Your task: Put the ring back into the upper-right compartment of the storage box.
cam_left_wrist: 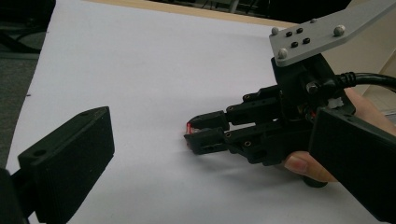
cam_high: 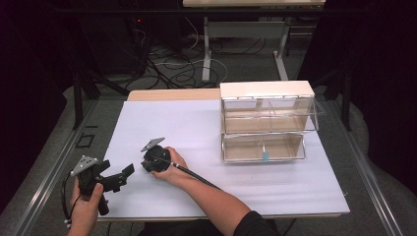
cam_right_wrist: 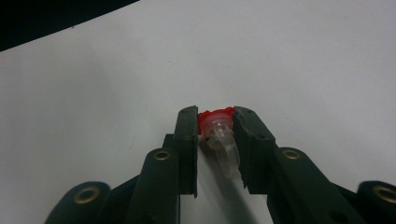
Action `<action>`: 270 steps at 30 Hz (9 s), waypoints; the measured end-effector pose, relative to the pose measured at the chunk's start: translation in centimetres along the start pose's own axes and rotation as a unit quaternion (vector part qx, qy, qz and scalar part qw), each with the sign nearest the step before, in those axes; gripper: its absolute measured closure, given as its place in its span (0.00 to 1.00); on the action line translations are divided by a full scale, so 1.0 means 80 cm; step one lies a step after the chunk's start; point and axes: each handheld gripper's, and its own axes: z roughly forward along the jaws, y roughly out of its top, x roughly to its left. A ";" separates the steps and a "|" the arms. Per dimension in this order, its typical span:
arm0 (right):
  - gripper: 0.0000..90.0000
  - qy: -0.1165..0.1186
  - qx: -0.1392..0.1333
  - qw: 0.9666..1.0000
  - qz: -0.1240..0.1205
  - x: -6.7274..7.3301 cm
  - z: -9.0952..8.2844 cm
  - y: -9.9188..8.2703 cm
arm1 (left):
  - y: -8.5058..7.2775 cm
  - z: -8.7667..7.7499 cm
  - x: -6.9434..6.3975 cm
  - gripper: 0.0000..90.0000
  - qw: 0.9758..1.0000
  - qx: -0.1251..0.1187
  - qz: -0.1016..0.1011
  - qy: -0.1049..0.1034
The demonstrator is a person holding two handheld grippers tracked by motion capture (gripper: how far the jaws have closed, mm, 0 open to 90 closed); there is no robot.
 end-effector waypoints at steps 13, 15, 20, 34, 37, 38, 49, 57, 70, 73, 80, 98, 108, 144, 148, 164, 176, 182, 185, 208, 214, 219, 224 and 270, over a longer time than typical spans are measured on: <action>0.80 -0.022 -0.002 0.999 0.035 0.000 -0.038 -0.013 | 0.000 0.001 -0.001 0.00 1.000 0.002 -0.001 -0.001; 0.80 -0.020 -0.002 0.999 0.042 0.003 -0.048 -0.015 | 0.000 0.002 -0.001 0.01 1.000 0.003 -0.001 -0.002; 0.80 -0.020 -0.006 0.999 0.048 0.014 -0.072 -0.019 | 0.001 0.002 -0.002 0.00 1.000 0.003 -0.001 -0.003; 0.80 -0.017 -0.022 0.989 0.145 0.017 -0.145 -0.027 | 0.001 0.004 -0.005 0.00 1.000 0.003 -0.002 -0.004; 0.80 -0.010 -0.029 0.986 0.161 0.012 -0.159 -0.029 | 0.001 0.004 -0.005 0.00 1.000 0.004 -0.002 -0.006; 0.80 -0.008 -0.033 0.986 0.166 0.011 -0.164 -0.030 | 0.001 0.005 -0.005 0.00 1.000 0.005 -0.003 -0.007; 0.80 0.002 -0.068 0.970 0.234 -0.007 -0.224 -0.050 | 0.000 0.006 -0.006 0.01 1.000 0.009 -0.003 -0.011; 0.80 0.009 -0.082 0.962 0.260 -0.013 -0.253 -0.063 | 0.001 0.007 -0.008 0.02 1.000 0.008 0.000 -0.015; 0.80 -0.005 -0.093 0.950 0.297 -0.022 -0.305 -0.088 | 0.000 0.007 -0.008 0.02 1.000 0.009 -0.001 -0.015; 0.80 -0.007 -0.092 0.948 0.304 -0.022 -0.315 -0.091 | 0.001 0.008 -0.009 0.02 1.000 0.008 -0.002 -0.015; 0.80 -0.017 -0.096 0.947 0.305 -0.023 -0.334 -0.095 | 0.000 0.008 -0.010 0.02 1.000 0.009 -0.001 -0.016; 0.80 -0.051 -0.112 0.925 0.358 -0.066 -0.402 -0.123 | 0.000 0.009 -0.011 0.02 1.000 0.010 -0.001 -0.016; 0.80 -0.086 -0.129 0.911 0.383 -0.085 -0.448 -0.139 | 0.000 0.009 -0.011 0.02 1.000 0.010 -0.002 -0.014; 0.80 -0.111 -0.097 0.892 0.427 -0.124 -0.534 -0.146 | -0.001 0.010 -0.012 0.02 1.000 0.013 -0.007 -0.011; 0.80 -0.113 -0.101 0.891 0.427 -0.126 -0.541 -0.143 | -0.001 0.010 -0.012 0.02 1.000 0.013 -0.006 -0.011; 0.80 -0.111 -0.105 0.888 0.434 -0.131 -0.558 -0.126 | -0.001 0.011 -0.012 0.02 1.000 0.014 -0.005 -0.011; 0.80 -0.125 -0.132 0.875 0.448 -0.144 -0.565 -0.115 | -0.001 0.011 -0.012 0.02 1.000 0.014 -0.005 -0.011; 0.80 -0.125 -0.135 0.870 0.458 -0.151 -0.563 -0.111 | -0.001 0.011 -0.012 0.02 1.000 0.013 -0.004 -0.011; 0.80 -0.129 -0.134 0.873 0.451 -0.156 -0.559 -0.111 | -0.001 0.012 -0.012 0.02 1.000 0.013 -0.005 -0.011; 0.80 -0.159 -0.156 0.853 0.471 -0.183 -0.537 -0.116 | -0.001 0.012 -0.012 0.02 1.000 0.015 -0.005 -0.011; 0.80 -0.160 -0.163 0.849 0.477 -0.186 -0.532 -0.117 | -0.001 0.012 -0.012 0.02 1.000 0.015 -0.005 -0.012; 0.79 -0.168 -0.167 0.848 0.475 -0.188 -0.528 -0.118 | -0.001 0.012 -0.012 0.02 1.000 0.015 -0.005 -0.012; 0.79 -0.180 -0.186 0.841 0.475 -0.191 -0.526 -0.119 | -0.001 0.012 -0.012 0.02 1.000 0.015 -0.005 -0.011; 0.59 -0.164 -0.210 0.880 0.393 -0.154 -0.541 -0.128 | -0.001 0.013 -0.013 0.02 1.000 0.017 -0.003 -0.011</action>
